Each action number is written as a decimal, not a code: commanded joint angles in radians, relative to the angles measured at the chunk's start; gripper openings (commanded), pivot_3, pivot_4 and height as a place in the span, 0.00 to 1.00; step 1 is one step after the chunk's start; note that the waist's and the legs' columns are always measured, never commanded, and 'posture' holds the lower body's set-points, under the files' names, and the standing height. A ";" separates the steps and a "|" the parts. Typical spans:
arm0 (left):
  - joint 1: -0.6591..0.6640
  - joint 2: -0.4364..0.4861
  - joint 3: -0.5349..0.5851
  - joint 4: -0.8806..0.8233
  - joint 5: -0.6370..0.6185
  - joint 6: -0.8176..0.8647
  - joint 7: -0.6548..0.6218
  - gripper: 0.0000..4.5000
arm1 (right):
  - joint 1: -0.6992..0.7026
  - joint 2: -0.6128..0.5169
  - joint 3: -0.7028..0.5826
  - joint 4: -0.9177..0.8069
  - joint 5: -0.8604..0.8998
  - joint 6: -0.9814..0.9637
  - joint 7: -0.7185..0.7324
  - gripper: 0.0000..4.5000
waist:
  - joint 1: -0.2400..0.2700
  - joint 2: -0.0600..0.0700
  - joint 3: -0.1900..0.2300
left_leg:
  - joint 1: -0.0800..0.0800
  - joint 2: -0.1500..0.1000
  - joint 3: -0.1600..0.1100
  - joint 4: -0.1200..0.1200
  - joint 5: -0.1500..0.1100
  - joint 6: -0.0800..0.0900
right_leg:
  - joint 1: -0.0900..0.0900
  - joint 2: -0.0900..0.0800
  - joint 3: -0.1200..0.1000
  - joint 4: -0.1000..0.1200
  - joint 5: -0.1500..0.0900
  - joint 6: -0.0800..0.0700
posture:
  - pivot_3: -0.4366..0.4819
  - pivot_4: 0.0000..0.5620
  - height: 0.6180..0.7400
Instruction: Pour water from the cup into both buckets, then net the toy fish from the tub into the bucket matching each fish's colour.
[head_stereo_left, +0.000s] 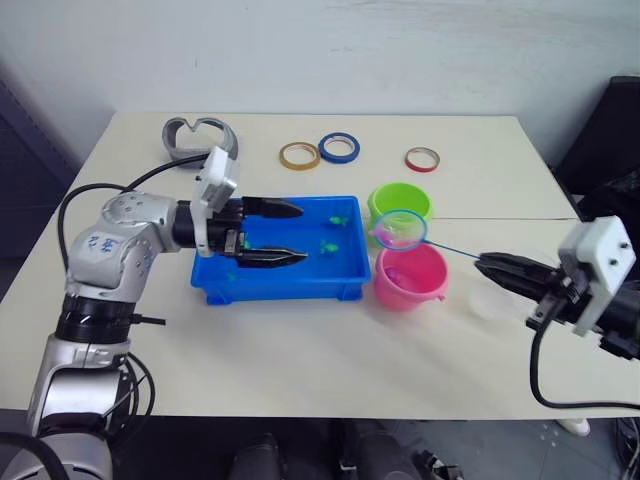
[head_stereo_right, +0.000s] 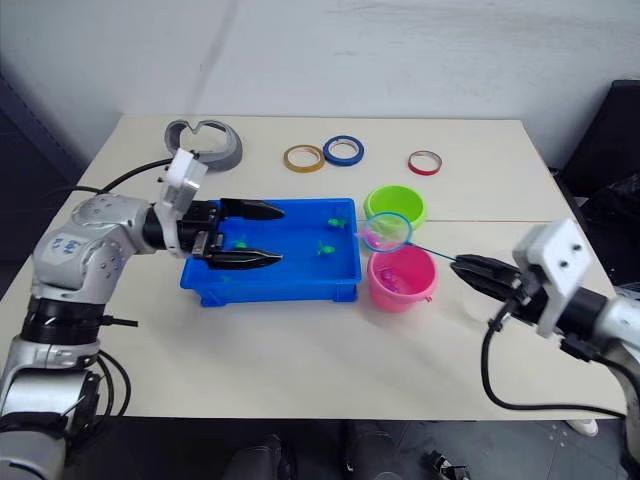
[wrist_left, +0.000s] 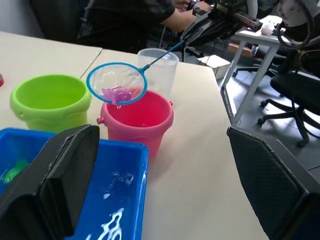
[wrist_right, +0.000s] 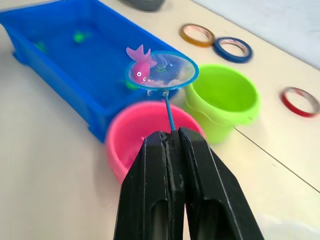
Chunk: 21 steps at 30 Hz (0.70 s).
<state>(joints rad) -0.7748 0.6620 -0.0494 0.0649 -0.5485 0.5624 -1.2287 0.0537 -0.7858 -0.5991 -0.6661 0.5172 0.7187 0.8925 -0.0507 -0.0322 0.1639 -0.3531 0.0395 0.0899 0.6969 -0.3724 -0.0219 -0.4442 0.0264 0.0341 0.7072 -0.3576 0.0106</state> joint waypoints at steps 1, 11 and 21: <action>-0.048 -0.036 -0.025 0.047 0.022 -0.048 -0.040 0.99 | 0.119 -0.016 -0.060 -0.033 -0.143 -0.214 0.014 0.00 | 0.005 0.001 0.000 | 0.000 0.000 0.001 0.000 0.000 0.000 | 0.000 0.000 0.001 0.000 0.000 0.000 | 0.48 0.27 1.00; -0.103 -0.085 -0.035 0.159 0.067 -0.109 -0.082 0.99 | 0.257 -0.109 -0.061 0.187 -0.736 -1.185 -0.142 0.00 | 0.009 0.000 0.000 | 0.001 -0.001 0.002 0.000 0.000 0.000 | 0.000 0.001 0.003 0.000 0.000 0.002 | 0.48 0.27 1.00; -0.105 -0.098 -0.020 0.163 0.078 -0.116 -0.074 0.99 | 0.252 -0.173 -0.116 0.435 -1.084 -1.666 -0.419 0.00 | 0.019 0.000 0.000 | 0.002 -0.002 0.003 0.000 0.000 0.000 | 0.000 0.001 0.004 0.000 0.000 0.002 | 0.48 0.27 1.00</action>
<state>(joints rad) -0.8602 0.5644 -0.0937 0.2445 -0.4668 0.4573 -1.3028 0.3044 -0.9510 -0.6875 -0.2408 -0.5552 -0.9238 0.5068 -0.0315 -0.0323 0.1639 -0.3515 0.0380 0.0928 0.6967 -0.3723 -0.0219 -0.4440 0.0275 0.0383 0.7071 -0.3571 0.0124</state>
